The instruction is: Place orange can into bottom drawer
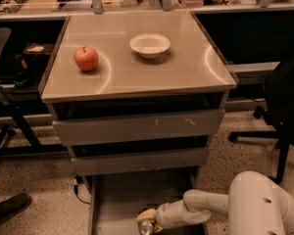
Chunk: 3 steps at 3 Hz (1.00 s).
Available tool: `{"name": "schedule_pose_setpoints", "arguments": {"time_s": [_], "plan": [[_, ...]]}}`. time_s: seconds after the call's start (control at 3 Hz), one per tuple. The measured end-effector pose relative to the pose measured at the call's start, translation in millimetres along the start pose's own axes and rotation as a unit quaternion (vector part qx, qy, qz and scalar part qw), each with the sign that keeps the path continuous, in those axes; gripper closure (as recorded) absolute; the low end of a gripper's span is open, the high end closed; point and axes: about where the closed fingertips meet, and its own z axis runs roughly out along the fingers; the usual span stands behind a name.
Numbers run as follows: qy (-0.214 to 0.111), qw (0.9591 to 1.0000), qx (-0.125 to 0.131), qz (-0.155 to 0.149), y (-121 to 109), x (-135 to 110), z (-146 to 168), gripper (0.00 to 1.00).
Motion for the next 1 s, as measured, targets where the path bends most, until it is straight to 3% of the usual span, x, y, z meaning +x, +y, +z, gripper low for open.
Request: {"name": "schedule_pose_setpoints", "arguments": {"time_s": [1.0], "plan": [[-0.026,0.9988,0.010,0.040,-40.0,-34.0,16.2,1.00]]}}
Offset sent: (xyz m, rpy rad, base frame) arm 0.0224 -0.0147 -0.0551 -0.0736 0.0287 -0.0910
